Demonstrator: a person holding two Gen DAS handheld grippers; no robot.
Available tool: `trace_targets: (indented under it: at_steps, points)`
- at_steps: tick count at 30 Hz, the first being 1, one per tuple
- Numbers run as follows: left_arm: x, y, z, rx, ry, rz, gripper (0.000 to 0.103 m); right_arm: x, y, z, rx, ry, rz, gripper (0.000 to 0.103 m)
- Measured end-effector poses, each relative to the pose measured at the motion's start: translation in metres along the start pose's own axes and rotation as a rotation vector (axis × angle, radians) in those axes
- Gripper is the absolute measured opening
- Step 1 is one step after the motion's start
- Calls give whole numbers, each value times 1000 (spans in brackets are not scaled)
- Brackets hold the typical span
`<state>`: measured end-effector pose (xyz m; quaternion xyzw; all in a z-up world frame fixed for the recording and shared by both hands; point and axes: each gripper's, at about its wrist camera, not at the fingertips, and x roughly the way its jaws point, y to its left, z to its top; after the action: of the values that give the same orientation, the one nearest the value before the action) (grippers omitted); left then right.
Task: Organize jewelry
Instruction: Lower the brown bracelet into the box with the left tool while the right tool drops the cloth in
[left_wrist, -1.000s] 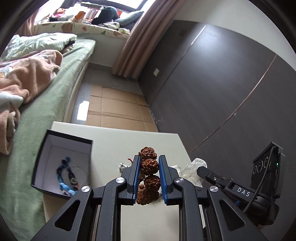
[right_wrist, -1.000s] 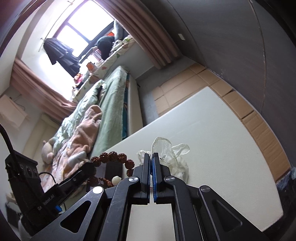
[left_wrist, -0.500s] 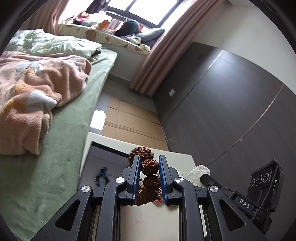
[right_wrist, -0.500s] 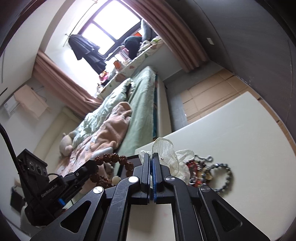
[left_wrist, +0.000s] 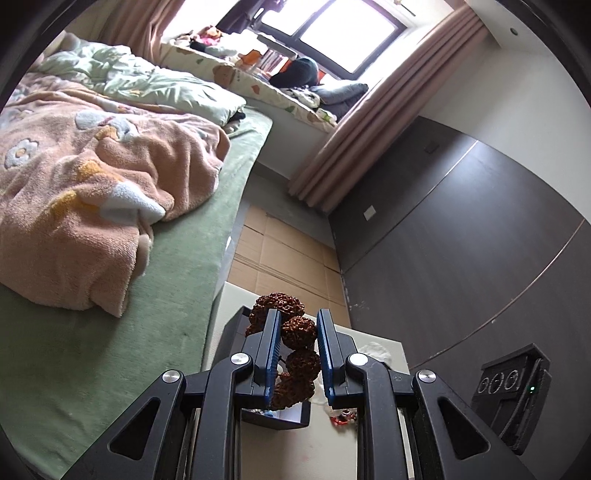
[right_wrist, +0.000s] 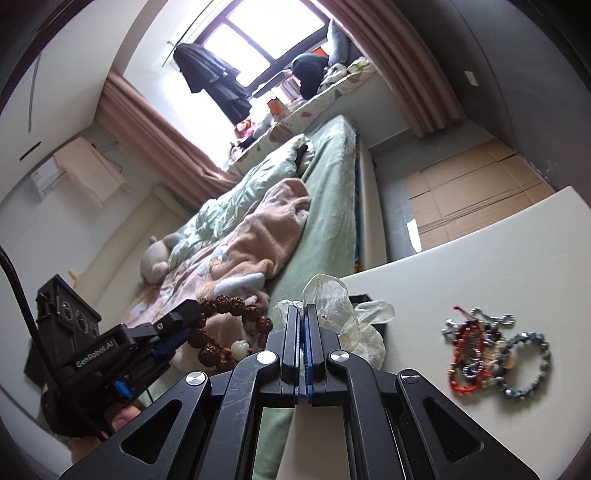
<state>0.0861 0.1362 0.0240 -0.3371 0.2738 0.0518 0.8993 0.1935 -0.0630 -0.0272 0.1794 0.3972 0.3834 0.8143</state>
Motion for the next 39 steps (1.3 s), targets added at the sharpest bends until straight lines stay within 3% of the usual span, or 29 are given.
trace_targets:
  at_steps: [5, 6, 9, 10, 22, 26, 29, 33, 36, 39]
  points:
    - [2, 3, 4, 3, 2, 1, 20, 23, 1, -2, 51, 26, 49, 3]
    - [3, 2, 3, 5, 5, 0, 20, 28, 1, -1, 52, 37, 42, 7]
    - [9, -1, 2, 13, 21, -8, 20, 43, -5, -2, 83, 105, -5, 61]
    - [11, -3, 1, 17, 26, -12, 20, 41, -8, -3, 99, 91, -7, 63]
    - [46, -20, -12, 25, 118, -80, 20, -7, -44, 8, 156, 50, -107, 63]
    - [58, -18, -15, 6, 147, -25, 20, -21, -58, 12, 192, 31, -129, 63]
    - [62, -8, -15, -20, 177, 47, 34, -29, -64, 14, 207, 18, -146, 63]
    - [48, 2, -13, -40, 118, 101, 38, -40, -67, 17, 222, -6, -164, 63]
    - [41, -2, -13, -26, 96, 96, 50, -52, -68, 17, 219, -21, -180, 63]
    - [39, -8, -18, -14, 103, 80, 50, -64, -69, 17, 214, -31, -206, 63]
